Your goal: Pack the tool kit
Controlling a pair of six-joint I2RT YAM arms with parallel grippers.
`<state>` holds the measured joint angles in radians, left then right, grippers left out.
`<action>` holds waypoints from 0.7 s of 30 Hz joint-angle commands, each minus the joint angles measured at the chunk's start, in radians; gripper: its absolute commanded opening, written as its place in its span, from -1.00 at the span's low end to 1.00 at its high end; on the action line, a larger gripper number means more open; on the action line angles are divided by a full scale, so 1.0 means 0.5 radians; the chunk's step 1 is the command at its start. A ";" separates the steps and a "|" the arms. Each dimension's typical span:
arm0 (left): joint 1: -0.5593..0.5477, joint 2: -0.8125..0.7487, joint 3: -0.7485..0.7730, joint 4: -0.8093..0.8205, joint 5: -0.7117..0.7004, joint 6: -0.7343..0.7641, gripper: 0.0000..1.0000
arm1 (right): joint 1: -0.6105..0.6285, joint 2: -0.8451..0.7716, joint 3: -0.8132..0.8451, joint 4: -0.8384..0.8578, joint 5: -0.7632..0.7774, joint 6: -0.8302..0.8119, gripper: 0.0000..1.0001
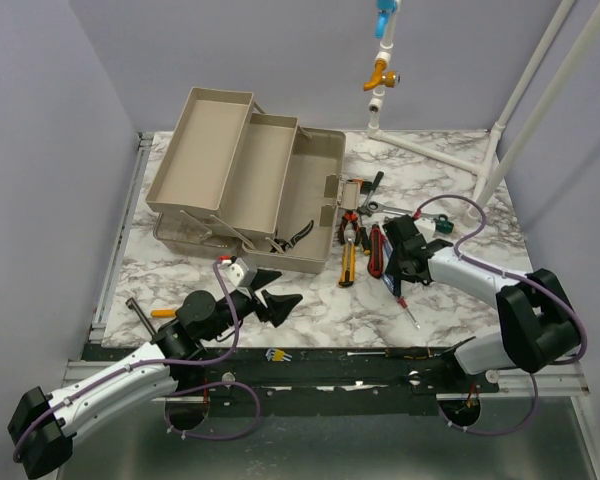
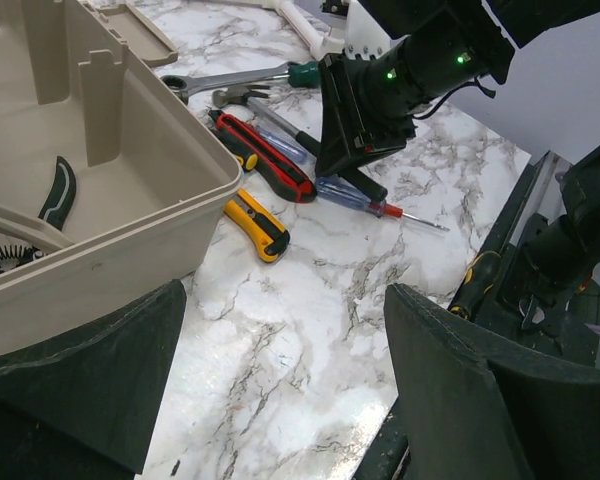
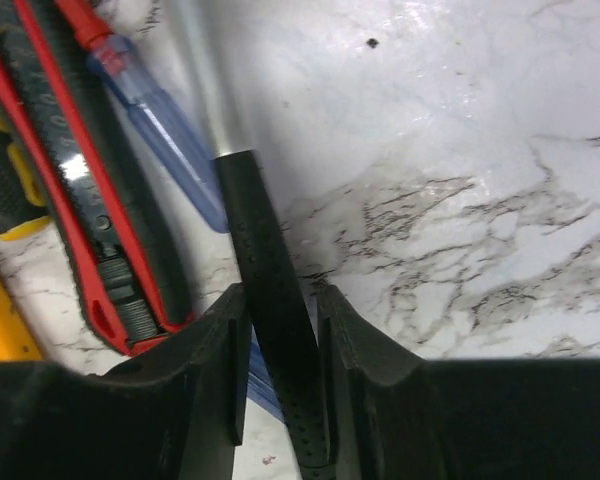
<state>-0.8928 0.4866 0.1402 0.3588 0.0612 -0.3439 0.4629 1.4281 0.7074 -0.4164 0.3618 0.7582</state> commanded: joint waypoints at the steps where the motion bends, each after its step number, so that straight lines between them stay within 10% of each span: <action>1: -0.013 -0.035 -0.003 0.040 0.017 0.019 0.65 | 0.001 -0.089 -0.022 0.025 0.045 -0.017 -0.44; 6: -0.014 -0.037 -0.001 0.034 0.012 0.022 0.65 | -0.001 -0.280 0.033 0.007 -0.002 -0.091 -0.98; 12: -0.013 -0.051 -0.006 0.034 0.006 0.025 0.65 | 0.000 -0.406 0.229 -0.153 -0.049 -0.211 -0.99; 21: -0.012 -0.092 -0.019 0.040 -0.005 0.037 0.65 | 0.018 -0.649 0.417 0.297 -0.943 -0.397 -0.99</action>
<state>-0.8928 0.4587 0.1398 0.3588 0.0608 -0.3397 0.4618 1.1080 0.8181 -0.4114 0.0967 0.6003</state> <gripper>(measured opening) 0.824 0.231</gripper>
